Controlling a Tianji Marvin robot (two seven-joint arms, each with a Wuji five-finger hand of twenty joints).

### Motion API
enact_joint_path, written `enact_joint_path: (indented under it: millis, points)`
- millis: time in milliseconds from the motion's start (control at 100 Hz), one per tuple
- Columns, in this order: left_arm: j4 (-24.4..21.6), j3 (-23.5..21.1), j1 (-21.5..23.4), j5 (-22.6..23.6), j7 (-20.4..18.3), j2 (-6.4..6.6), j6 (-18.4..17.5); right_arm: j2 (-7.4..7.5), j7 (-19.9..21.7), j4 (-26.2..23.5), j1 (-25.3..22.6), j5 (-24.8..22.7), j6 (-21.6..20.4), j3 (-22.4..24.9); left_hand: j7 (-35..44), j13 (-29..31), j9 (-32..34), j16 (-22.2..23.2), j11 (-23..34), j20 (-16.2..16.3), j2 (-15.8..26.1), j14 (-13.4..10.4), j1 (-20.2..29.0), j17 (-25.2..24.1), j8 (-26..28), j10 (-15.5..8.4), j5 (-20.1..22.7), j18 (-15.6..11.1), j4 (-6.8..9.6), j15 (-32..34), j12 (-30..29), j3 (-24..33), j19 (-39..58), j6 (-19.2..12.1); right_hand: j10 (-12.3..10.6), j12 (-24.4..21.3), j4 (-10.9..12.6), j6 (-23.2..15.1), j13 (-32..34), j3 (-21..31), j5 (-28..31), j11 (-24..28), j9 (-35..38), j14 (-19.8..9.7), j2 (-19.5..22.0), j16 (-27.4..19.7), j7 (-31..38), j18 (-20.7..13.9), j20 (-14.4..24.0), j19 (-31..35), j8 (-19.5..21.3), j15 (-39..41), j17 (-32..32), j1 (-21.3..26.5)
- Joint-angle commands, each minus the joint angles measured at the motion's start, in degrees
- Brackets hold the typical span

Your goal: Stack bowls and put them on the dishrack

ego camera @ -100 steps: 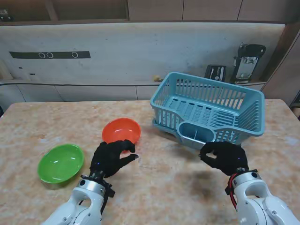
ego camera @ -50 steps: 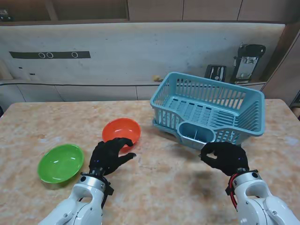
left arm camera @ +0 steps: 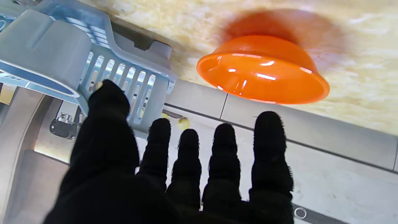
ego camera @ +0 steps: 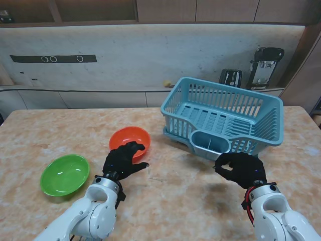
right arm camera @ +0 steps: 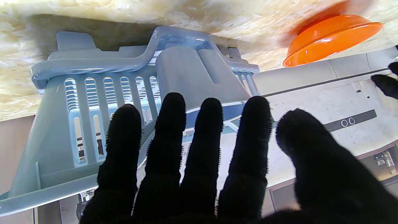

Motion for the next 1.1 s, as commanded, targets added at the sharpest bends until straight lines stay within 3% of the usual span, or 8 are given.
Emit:
enact_joint_path:
  millis: [0,60,80,90,130,430,670,1090]
  points:
    - [1.3,0.3,-1.1,-1.4,-1.6,-0.2,0.8,-0.28,1.1,-0.3,-0.5,0.0,0.2,-0.2,-2.2,-2.8,-3.6,-1.4,-0.4,-0.4,-1.6,-0.2,-1.3,-0.6,-1.7,0.3,-2.8,2.0,1.9,-0.8,-1.8,1.3,-0.6,1.2,-0.6,0.7,0.8,-1.0,0.1,-0.8,0.6,0.5,0.8,-0.6,1.3,0.5,0.9,0.1,-0.5,-0.1,0.6,-0.3,-0.7,-0.7]
    - [2.4,0.8,-2.1,-2.7,-1.9,-0.32,1.4,-0.27,1.2,-0.3,-0.4,0.1,0.2,-0.2,-2.9,-4.3,-5.1,-1.7,-0.9,-0.5,-1.9,0.1,-1.5,-1.0,-2.1,0.6,-3.7,2.4,1.92,-1.1,-2.1,1.7,-0.8,1.5,-0.5,0.7,0.8,-1.0,0.0,-0.8,0.6,0.5,0.8,-0.6,1.3,0.5,0.9,0.2,-0.5,-0.1,0.6,-0.3,-0.6,-0.7]
    - [2.8,1.0,-2.6,-3.1,-2.0,-0.38,1.5,-0.26,1.2,-0.3,-0.4,0.1,0.2,-0.2,-3.1,-5.0,-5.7,-2.5,-0.8,-0.1,-5.5,0.3,-8.7,-1.3,-2.7,0.7,-4.0,2.8,0.83,-0.7,-2.5,16.5,-1.0,1.7,-0.6,0.7,0.8,-1.0,0.0,-0.7,0.6,0.5,0.8,-0.7,1.3,0.5,0.9,0.2,-0.5,-0.1,0.6,-0.3,-0.7,-0.7]
    - [3.0,1.1,-2.8,-3.3,-2.0,-0.4,1.6,-0.26,1.2,-0.3,-0.4,0.1,0.2,-0.2,-3.3,-5.2,-5.9,-2.4,-0.9,0.0,-6.5,0.4,-10.9,-1.4,-2.8,0.7,-4.1,2.9,0.44,-0.8,-2.5,21.0,-1.0,1.7,-0.6,0.7,0.8,-1.0,0.1,-0.7,0.6,0.5,0.8,-0.6,1.2,0.5,0.9,0.2,-0.5,-0.1,0.6,-0.3,-0.7,-0.7]
    - [3.6,1.5,-3.5,-4.0,-2.4,-0.46,2.1,-0.25,1.3,-0.3,-0.4,0.1,0.2,-0.3,-3.8,-6.2,-6.9,-2.5,-1.3,0.0,-7.4,0.8,-13.1,-1.8,-3.0,0.8,-4.7,3.0,0.04,-1.0,-2.6,25.2,-1.2,2.0,-0.5,0.7,0.7,-1.0,0.1,-0.8,0.6,0.5,0.8,-0.7,1.2,0.5,0.9,0.2,-0.5,-0.1,0.6,-0.3,-0.7,-0.7]
    - [9.4,4.3,-9.0,-7.4,-4.0,-0.82,4.2,-0.24,1.5,-0.4,-0.3,0.1,0.3,-0.2,-5.6,-9.2,-11.1,-2.9,-1.5,1.1,-8.4,4.1,-13.8,-2.1,-3.9,0.4,-7.5,5.4,0.12,0.5,-3.1,27.4,0.6,2.5,-0.5,0.7,0.8,-1.0,0.1,-0.8,0.6,0.5,0.8,-0.7,1.3,0.5,0.9,0.2,-0.5,-0.1,0.6,-0.3,-0.7,-0.7]
    - [13.6,5.9,-11.9,-9.4,-5.1,-0.95,4.8,-0.25,1.5,-0.3,-0.3,0.1,0.3,-0.1,-5.0,-8.9,-11.2,-2.8,-1.1,1.4,-9.0,4.8,-14.1,-1.4,-3.8,0.3,-7.7,5.5,0.06,1.0,-2.9,28.6,1.3,2.3,-0.5,0.7,0.8,-1.0,0.0,-0.7,0.6,0.5,0.8,-0.7,1.2,0.5,0.9,0.2,-0.5,-0.2,0.6,-0.4,-0.7,-0.7]
    - [18.4,8.2,-16.1,-8.6,-7.4,-0.49,4.9,-0.27,1.5,-0.2,-0.4,0.5,0.2,0.1,-4.9,-7.4,-11.5,-2.2,-0.4,2.2,-9.6,5.5,-14.6,0.7,-4.1,0.5,-8.5,4.7,-0.13,2.4,-2.7,31.1,3.3,2.7,-0.5,0.7,0.8,-0.9,0.1,-0.8,0.6,0.5,0.7,-0.6,1.3,0.4,0.9,0.1,-0.5,-0.2,0.6,-0.4,-0.7,-0.7]
